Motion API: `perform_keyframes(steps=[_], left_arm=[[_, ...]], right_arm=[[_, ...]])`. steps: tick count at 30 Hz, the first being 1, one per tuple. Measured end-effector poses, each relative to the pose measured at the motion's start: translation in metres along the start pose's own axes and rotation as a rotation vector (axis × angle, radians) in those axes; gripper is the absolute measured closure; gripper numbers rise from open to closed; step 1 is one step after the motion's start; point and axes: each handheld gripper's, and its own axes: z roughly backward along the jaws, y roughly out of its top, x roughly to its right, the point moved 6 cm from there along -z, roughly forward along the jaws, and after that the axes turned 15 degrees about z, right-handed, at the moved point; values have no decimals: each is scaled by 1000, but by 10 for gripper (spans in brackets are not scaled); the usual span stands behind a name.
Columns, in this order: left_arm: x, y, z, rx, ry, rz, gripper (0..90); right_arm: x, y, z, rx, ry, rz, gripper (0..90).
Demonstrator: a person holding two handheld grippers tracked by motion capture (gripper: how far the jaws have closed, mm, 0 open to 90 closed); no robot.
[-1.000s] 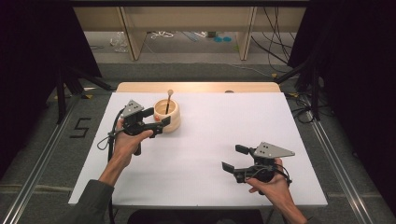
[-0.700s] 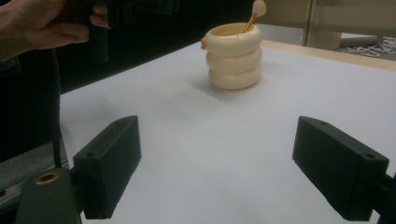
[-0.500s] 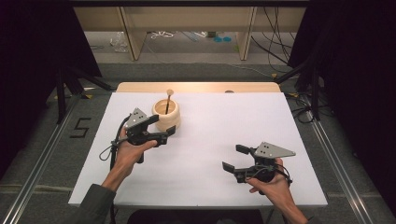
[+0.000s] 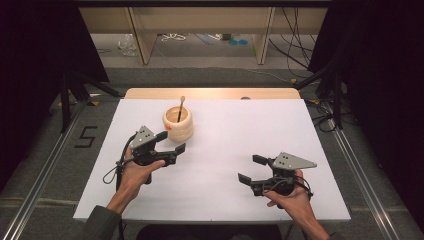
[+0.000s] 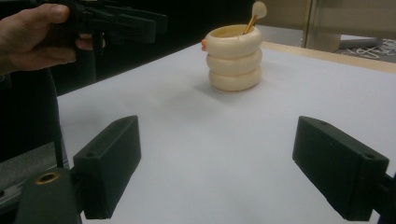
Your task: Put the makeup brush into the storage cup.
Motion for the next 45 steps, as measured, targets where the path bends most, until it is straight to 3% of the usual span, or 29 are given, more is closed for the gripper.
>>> perform_keyframes(steps=[10, 19, 24, 30, 36, 39, 45], left_arm=[[11, -9, 8, 1, -25, -7, 181], [23, -14, 14, 9, -45, -56, 180], [28, -20, 18, 10, -51, -44, 178], [34, -27, 22, 0, -63, -68, 177], [36, -30, 25, 4, -74, -76, 175], [34, -31, 28, 0, -60, -89, 174], [35, -36, 32, 8, -63, -69, 172]], right_arm=[[-1, 0, -1, 2, -1, 1, 161], [-1, 0, 0, 6, 0, 0, 161], [0, 0, 1, -6, -9, 5, 161], [0, 0, 2, -7, -10, 2, 161], [0, 1, 2, 1, -9, 2, 161], [0, 1, 1, 10, -9, 2, 159], [1, 3, 3, 23, -25, 2, 158]])
